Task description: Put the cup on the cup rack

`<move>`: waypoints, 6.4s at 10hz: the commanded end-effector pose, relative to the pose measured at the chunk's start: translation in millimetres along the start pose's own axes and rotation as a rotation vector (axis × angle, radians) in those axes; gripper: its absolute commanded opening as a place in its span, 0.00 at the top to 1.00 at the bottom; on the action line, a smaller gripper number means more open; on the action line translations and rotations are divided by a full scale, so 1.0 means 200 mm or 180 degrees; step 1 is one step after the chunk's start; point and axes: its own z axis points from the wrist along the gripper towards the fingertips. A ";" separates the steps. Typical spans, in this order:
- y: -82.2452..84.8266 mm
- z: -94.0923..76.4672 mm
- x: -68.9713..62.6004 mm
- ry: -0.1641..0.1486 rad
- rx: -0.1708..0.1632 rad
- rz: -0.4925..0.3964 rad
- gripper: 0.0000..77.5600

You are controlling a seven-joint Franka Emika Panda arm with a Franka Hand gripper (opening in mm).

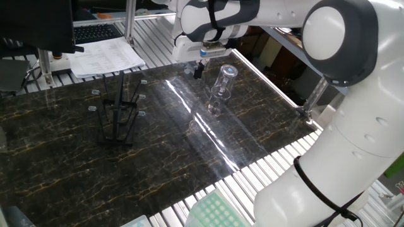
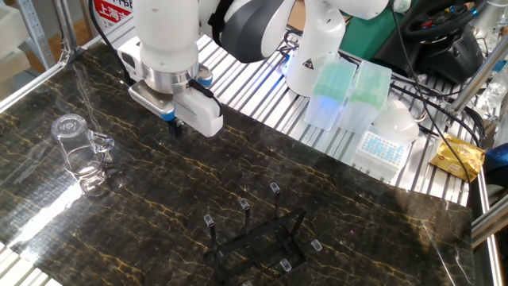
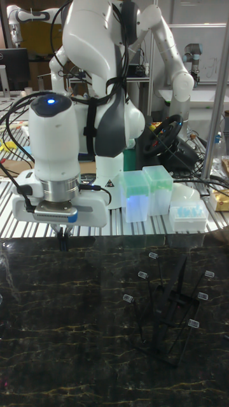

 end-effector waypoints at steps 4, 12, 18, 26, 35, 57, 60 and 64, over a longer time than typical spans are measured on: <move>0.00 -0.01 0.00 0.0072 -0.0055 0.0554 1.00; -0.04 0.01 -0.03 0.0034 -0.0080 0.1017 1.00; -0.25 0.08 -0.11 0.0015 0.0018 0.0992 1.00; -0.37 0.20 -0.22 -0.0206 0.0211 0.1104 1.00; -0.45 0.29 -0.23 -0.0214 0.0072 0.1276 1.00; -0.71 0.45 -0.27 -0.0189 0.0345 0.2200 1.00; -0.71 0.45 -0.27 -0.0267 0.0157 0.2122 1.00; -0.71 0.45 -0.27 0.0010 0.0039 0.2027 1.00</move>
